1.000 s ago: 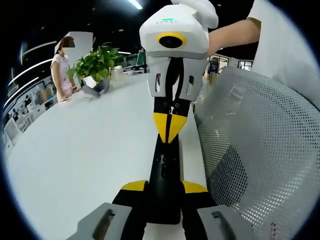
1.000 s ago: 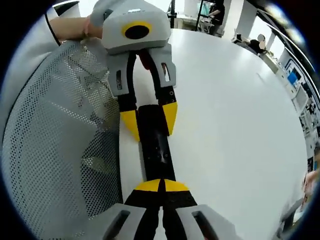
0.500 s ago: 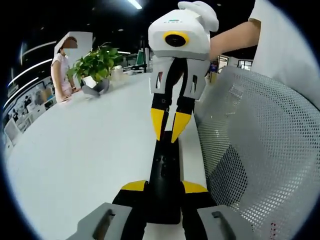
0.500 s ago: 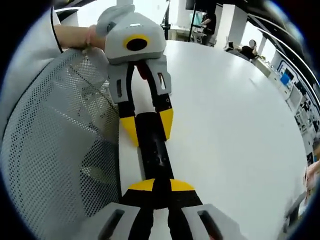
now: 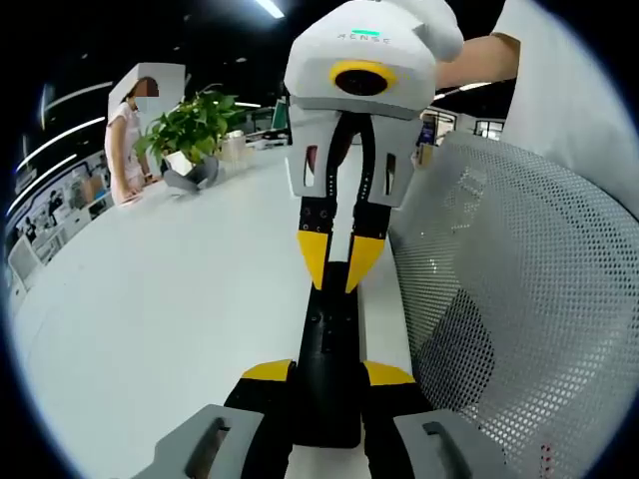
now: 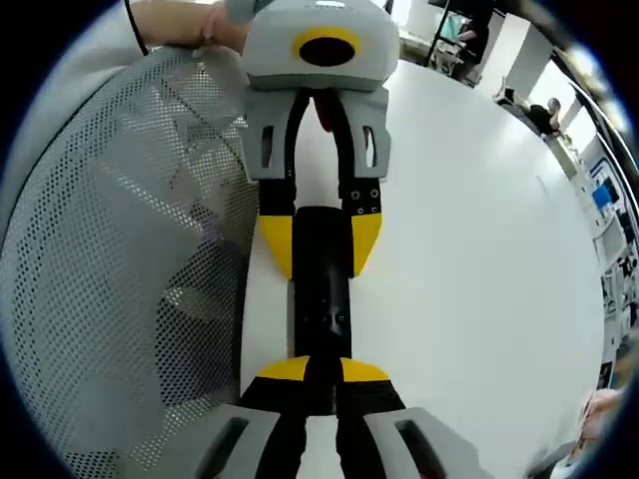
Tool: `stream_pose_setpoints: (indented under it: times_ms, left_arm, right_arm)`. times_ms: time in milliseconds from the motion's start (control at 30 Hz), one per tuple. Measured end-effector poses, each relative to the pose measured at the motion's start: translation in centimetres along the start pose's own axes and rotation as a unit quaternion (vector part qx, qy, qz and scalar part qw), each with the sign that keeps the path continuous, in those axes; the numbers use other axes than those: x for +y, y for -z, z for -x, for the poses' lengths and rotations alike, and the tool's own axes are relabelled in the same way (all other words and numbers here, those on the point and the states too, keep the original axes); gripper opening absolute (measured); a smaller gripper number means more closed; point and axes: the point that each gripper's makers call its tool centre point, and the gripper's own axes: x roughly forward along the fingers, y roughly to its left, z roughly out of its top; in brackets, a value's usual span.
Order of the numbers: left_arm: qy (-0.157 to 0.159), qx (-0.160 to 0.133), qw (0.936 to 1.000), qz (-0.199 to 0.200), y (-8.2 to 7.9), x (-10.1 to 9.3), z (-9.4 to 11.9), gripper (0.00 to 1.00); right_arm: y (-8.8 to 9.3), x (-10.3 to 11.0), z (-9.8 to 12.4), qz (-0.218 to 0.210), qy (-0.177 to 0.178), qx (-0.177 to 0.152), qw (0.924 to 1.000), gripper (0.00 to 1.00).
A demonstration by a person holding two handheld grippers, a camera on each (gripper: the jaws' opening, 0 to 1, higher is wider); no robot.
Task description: Press the specified remote control buttons in sequence, fully releasing each button before pressing the next.
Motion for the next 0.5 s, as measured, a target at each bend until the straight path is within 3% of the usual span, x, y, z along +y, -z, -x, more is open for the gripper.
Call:
stream_pose_setpoints:
  times_ms: [133, 200, 333, 367, 500]
  left_arm:
    - [0.000, 0.000, 1.0000, 0.000, 0.00, 0.01, -0.01, 0.25]
    - [0.000, 0.000, 1.0000, 0.000, -0.01, 0.03, -0.02, 0.25]
    - [-0.002, 0.000, 1.0000, 0.003, -0.02, 0.05, 0.00, 0.25]
    - [-0.002, 0.000, 1.0000, 0.003, -0.02, 0.05, 0.00, 0.25]
    - [-0.003, -0.001, 1.0000, 0.004, 0.00, 0.05, 0.03, 0.25]
  right_arm:
    - [0.33, -0.15, 0.11, -0.022, -0.004, -0.008, 0.9997, 0.06]
    - [0.17, -0.17, 0.16, -0.059, -0.006, -0.038, 0.9975, 0.06]
    - [0.15, -0.10, 0.45, -0.032, 0.038, -0.111, 0.9926, 0.06]
    - [0.04, 0.07, 0.53, -0.003, 0.054, -0.130, 0.9900, 0.06]
    - [0.00, -0.07, 0.42, -0.026, 0.055, -0.133, 0.9892, 0.06]
